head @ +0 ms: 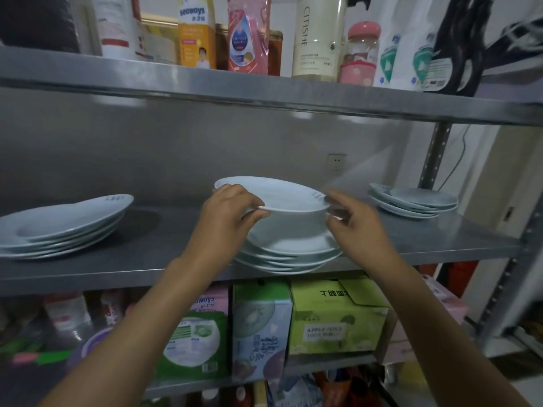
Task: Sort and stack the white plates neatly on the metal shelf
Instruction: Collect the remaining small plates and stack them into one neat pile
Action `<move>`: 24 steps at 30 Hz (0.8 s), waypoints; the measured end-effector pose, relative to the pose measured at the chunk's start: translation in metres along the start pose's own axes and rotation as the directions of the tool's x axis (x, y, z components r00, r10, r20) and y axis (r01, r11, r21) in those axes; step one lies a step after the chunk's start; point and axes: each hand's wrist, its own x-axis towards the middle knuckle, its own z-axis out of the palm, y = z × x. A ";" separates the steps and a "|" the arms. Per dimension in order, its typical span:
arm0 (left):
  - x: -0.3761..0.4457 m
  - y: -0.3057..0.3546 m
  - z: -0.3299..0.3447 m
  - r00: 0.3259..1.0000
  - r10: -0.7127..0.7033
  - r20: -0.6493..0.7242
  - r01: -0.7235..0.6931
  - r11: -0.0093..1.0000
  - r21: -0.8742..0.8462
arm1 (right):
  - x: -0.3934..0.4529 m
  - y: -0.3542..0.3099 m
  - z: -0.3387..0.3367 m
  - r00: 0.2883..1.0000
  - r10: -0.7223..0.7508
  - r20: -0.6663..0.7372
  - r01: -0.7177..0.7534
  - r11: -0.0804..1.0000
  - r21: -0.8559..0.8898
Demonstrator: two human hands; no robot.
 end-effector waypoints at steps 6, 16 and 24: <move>-0.014 -0.002 -0.009 0.998 0.014 0.061 -0.017 0.999 0.048 | -0.009 -0.001 -0.013 0.986 0.076 -0.147 -0.087 0.994 -0.066; -0.033 -0.020 -0.002 0.983 -0.017 0.183 0.003 0.997 0.077 | -0.014 0.006 -0.008 0.981 0.071 -0.179 -0.093 0.989 -0.119; -0.036 -0.030 0.006 0.962 -0.137 0.238 0.152 0.987 -0.048 | -0.017 0.010 -0.005 0.975 0.097 -0.198 -0.119 0.987 -0.106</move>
